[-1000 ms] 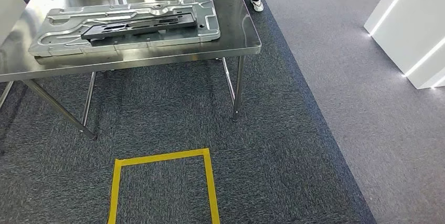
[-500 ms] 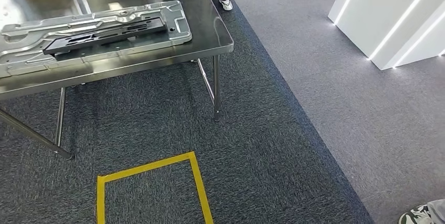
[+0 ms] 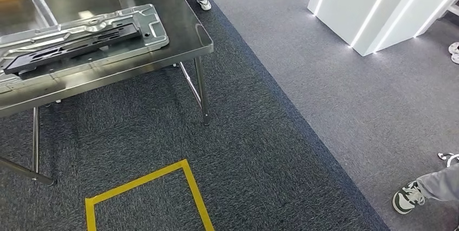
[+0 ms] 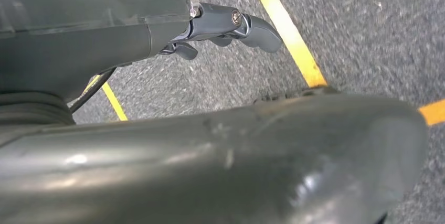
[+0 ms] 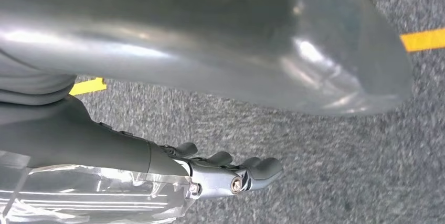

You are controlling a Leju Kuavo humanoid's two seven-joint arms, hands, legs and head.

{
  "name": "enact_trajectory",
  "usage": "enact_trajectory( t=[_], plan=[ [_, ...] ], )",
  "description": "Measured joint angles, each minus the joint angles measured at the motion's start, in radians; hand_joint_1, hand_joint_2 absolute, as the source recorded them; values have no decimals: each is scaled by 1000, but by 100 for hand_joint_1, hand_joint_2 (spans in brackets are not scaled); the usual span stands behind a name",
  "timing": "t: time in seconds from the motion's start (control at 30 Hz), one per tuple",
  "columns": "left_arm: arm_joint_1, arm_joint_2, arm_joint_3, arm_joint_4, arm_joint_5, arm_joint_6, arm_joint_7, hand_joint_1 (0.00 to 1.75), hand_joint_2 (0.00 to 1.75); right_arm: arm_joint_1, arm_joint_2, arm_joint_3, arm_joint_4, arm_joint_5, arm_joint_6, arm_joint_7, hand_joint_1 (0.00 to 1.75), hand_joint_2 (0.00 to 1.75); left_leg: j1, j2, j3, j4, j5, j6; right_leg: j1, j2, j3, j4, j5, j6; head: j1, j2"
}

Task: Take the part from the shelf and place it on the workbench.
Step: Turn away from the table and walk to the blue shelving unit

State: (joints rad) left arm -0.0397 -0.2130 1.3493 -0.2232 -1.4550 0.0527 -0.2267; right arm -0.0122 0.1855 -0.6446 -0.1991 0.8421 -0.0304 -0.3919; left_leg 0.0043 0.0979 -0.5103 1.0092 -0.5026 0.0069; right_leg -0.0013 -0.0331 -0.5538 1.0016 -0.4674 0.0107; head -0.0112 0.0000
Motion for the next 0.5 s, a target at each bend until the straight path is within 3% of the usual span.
enact_trajectory(
  t=[0.07,0.13,0.17,0.2,0.23,0.3,0.37,0.43,0.5],
  plan=[
    [-1,0,0,0,0,1,6,0,0,-1,0,-2,0,1,-1,3,0,0,2,-31,-13,38,-29,-9,-7,17,6,-13,9,-12,-2,0],
    [1,1,0,0,0,2,13,0,0,-3,0,-3,0,2,-2,5,0,0,5,-74,-64,150,-91,-16,-10,34,7,-18,13,-20,-4,0],
    [2,1,0,0,0,2,17,0,0,-3,0,-3,0,3,-3,6,0,0,6,-83,-96,217,-118,-18,-10,44,5,-17,14,-21,-4,0],
    [4,2,0,0,0,2,19,0,0,-3,0,-4,0,3,-3,7,0,0,6,-87,-120,263,-129,-20,-9,55,5,-16,13,-21,-4,0],
    [5,2,0,0,0,2,19,0,0,-2,0,-4,0,4,-3,9,0,0,7,-89,-129,276,-120,-21,-9,67,4,-13,13,-21,-4,0],
    [6,2,0,0,0,1,20,0,0,-1,1,-5,0,6,-3,12,0,0,8,-97,-94,188,-52,-20,-10,92,4,-5,10,-17,-4,0],
    [5,3,0,0,0,1,17,0,0,-2,1,-6,0,8,-3,13,0,0,10,-132,-42,63,1,-14,-9,112,0,6,5,-9,-4,0],
    [5,4,0,0,0,2,14,0,0,-2,1,-7,0,8,-3,14,0,0,9,-154,-25,18,8,-6,-9,126,-8,12,3,3,-3,0],
    [4,4,0,0,0,2,13,0,0,-1,1,-10,0,9,-3,14,0,0,6,-138,-24,14,12,8,-11,137,-13,14,6,16,-2,0]
  ],
)
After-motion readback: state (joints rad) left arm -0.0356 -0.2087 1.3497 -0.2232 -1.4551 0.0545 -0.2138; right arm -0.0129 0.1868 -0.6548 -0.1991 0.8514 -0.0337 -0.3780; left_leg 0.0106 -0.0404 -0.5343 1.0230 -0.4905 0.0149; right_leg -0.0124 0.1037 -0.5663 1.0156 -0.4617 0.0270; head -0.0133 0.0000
